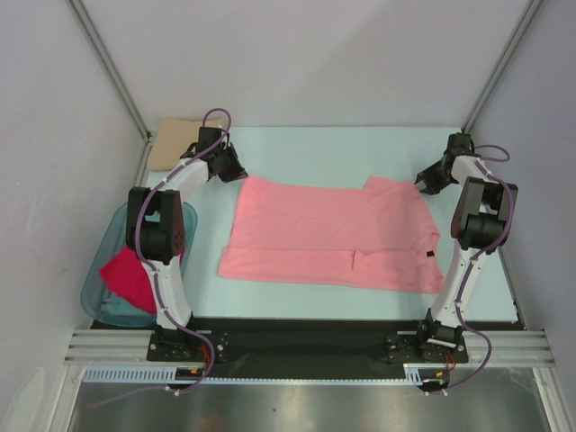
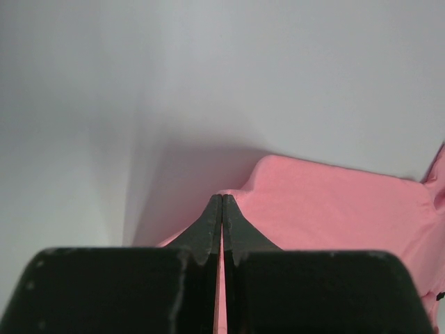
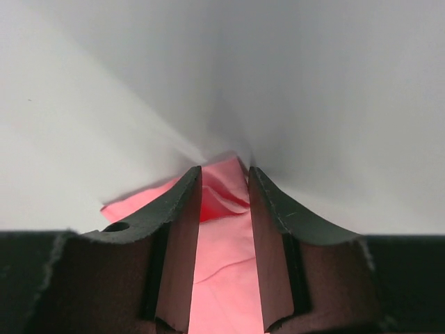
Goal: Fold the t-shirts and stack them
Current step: Fold the tshirt
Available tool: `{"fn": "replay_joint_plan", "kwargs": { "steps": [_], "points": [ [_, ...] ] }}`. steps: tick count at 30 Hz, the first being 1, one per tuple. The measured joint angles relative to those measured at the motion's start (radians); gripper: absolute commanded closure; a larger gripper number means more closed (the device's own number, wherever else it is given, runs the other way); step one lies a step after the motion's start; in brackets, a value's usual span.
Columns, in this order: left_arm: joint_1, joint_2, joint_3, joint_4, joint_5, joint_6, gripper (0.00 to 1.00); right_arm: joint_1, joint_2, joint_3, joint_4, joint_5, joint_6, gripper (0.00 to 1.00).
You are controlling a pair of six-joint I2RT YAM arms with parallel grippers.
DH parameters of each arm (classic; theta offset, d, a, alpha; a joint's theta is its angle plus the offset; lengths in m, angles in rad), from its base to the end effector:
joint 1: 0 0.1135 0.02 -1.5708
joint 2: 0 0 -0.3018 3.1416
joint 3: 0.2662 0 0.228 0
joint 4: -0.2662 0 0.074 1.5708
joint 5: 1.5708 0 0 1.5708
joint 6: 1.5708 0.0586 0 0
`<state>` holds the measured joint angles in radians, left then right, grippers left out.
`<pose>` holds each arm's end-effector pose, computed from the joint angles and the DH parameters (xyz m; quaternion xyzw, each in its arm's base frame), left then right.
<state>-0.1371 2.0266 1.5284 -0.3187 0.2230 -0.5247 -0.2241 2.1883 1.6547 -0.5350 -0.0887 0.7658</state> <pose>0.4584 -0.0763 0.2365 -0.1378 0.9146 -0.2167 0.3123 0.4675 -0.1012 0.1833 0.4500 0.8568 0.1078 0.2277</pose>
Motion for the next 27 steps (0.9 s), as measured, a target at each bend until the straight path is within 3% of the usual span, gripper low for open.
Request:
{"fn": "replay_joint_plan", "kwargs": {
  "steps": [6,12,19,27],
  "points": [
    [0.0,0.0,0.0,0.0,0.0,0.0,1.0,-0.006,0.013,0.01,0.035,-0.039,-0.019,0.65],
    [0.0,0.0,0.0,0.0,0.0,0.0,1.0,-0.008,0.032,0.01,0.061,-0.069,-0.037,1.0],
    [0.0,0.0,0.0,0.0,0.0,0.0,1.0,-0.01,0.054,0.023,0.117,-0.12,-0.08,1.0],
    [0.0,0.0,0.0,0.002,0.0,-0.001,1.0,-0.004,0.049,0.014,0.289,-0.153,-0.288,1.0]
  ]
}}
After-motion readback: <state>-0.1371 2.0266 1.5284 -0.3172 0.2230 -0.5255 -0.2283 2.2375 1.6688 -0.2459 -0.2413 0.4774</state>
